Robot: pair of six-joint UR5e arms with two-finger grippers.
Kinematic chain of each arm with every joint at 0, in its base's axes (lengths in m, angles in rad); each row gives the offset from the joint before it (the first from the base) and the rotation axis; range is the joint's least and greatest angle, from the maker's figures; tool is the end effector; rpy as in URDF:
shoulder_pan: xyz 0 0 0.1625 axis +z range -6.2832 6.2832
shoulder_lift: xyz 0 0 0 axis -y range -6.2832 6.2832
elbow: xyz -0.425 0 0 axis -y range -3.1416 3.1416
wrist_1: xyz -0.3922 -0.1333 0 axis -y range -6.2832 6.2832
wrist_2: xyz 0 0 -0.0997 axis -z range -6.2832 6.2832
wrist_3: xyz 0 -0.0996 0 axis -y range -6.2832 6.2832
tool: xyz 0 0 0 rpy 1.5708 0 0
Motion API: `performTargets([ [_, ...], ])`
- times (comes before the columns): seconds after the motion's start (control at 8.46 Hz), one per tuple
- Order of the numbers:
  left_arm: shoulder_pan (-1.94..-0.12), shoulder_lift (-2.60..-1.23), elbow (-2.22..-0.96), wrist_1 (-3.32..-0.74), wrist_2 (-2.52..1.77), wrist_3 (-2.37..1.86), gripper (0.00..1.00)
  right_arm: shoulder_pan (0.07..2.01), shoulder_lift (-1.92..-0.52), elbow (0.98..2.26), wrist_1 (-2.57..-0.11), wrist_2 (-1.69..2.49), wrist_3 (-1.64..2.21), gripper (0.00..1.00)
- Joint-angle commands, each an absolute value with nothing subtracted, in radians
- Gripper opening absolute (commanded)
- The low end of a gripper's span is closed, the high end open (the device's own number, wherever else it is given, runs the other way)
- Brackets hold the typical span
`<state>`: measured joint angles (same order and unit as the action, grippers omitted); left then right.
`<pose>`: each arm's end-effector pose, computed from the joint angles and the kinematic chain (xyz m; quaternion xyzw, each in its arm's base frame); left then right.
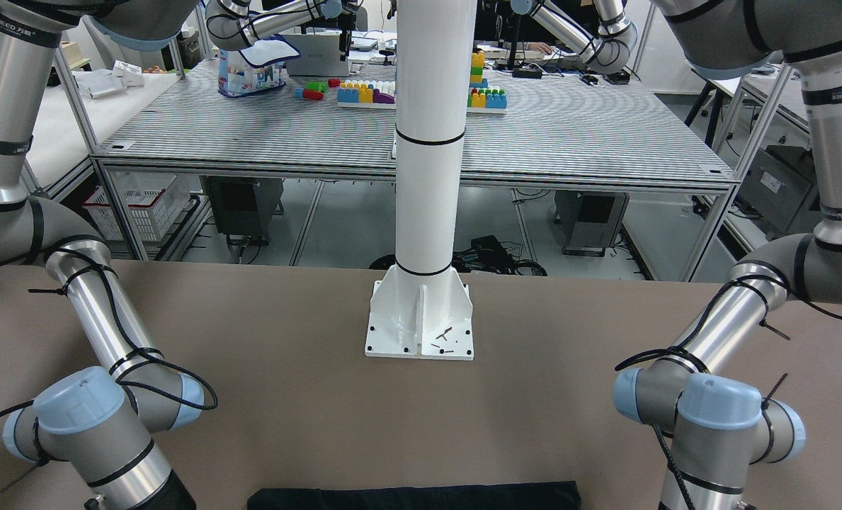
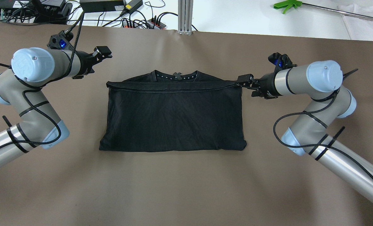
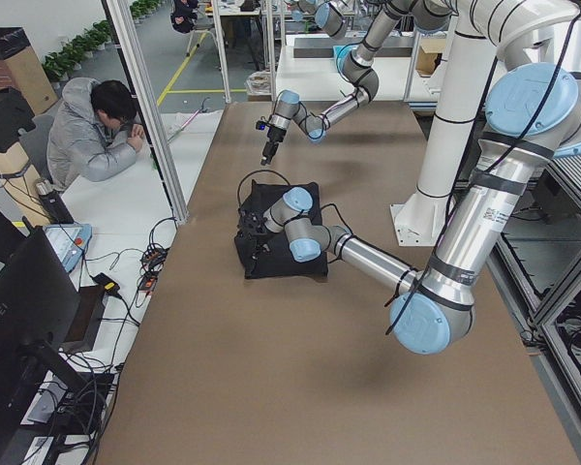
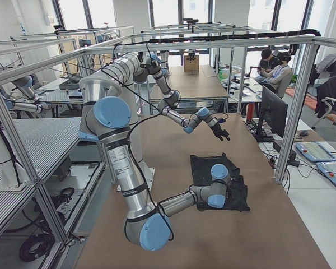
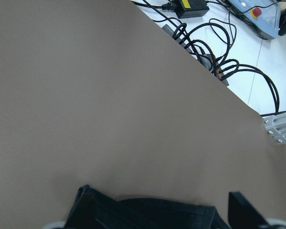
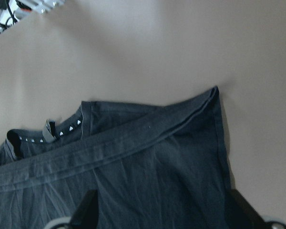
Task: Fold clothes
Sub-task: 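Raise the left gripper away while the right gripper moves to the folded edge nearest it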
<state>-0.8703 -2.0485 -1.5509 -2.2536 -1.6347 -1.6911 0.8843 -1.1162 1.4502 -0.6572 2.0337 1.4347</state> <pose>0.3407 -0.6010 0.3174 0.1726 0.5120 -0.3847 0.7484 -0.3581 -0.5771 0.3495 0.1152 -0.5871 0.1640 0.7843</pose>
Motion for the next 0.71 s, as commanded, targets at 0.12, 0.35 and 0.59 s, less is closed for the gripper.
performTargets([
  [0.12,-0.870,-2.046,-1.557,-2.244,-1.631,-1.693,1.00,0.735,-1.227,1.546,-0.660,2.039,1.488,0.91],
  [0.35,-0.870,-2.046,-1.559,-2.246,-1.623,-1.695,1.00,0.715,-1.284,1.552,-0.649,2.042,1.513,0.92],
  [0.59,-0.867,-2.045,-1.560,-2.246,-1.608,-1.697,1.00,0.710,-1.307,1.557,-0.649,2.042,1.513,0.93],
])
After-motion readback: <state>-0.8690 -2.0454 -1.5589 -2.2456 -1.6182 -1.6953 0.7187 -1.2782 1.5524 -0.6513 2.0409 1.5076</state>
